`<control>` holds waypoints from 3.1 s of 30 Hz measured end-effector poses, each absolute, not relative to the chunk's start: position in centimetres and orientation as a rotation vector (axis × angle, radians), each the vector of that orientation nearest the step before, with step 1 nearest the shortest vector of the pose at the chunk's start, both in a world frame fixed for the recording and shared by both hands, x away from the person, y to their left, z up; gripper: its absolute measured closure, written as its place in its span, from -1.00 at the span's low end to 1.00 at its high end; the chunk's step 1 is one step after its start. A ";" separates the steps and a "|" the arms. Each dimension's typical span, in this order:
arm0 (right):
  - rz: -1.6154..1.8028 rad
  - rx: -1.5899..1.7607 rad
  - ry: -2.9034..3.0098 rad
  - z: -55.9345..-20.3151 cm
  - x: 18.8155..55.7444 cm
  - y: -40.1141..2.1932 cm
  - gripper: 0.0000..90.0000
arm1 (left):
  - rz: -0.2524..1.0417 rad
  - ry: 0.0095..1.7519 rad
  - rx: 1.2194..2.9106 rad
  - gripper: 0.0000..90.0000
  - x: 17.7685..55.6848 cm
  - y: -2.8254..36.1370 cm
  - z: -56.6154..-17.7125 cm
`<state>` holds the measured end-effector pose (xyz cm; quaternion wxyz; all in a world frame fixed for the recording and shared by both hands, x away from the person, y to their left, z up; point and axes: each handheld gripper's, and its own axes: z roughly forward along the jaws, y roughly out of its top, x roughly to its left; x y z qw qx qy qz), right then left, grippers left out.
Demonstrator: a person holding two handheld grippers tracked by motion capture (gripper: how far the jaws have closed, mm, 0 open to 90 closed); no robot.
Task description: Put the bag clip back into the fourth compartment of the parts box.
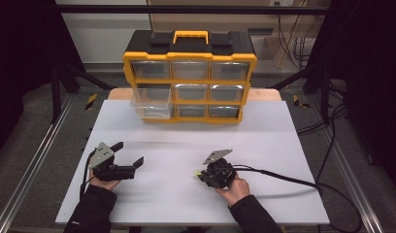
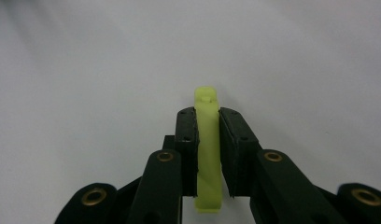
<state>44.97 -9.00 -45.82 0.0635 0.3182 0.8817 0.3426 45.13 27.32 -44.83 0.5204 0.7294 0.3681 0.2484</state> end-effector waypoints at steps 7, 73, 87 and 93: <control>1.066 0.957 2.643 -45.0 44.9 -9.3 0.74 | 0.594 0.883 1.746 -0.96 45.1 27.3 -44.8; 1.409 0.888 2.363 -36.2 47.3 -9.4 0.74 | 0.585 0.868 1.755 -0.96 45.1 27.1 -44.9; 1.426 0.887 2.329 -35.3 48.3 -8.8 0.74 | 0.585 0.866 1.757 -0.96 45.1 27.1 -44.9; 1.435 0.888 2.316 -34.7 48.8 -8.4 0.74 | 0.586 0.864 1.757 -0.96 45.1 27.1 -44.9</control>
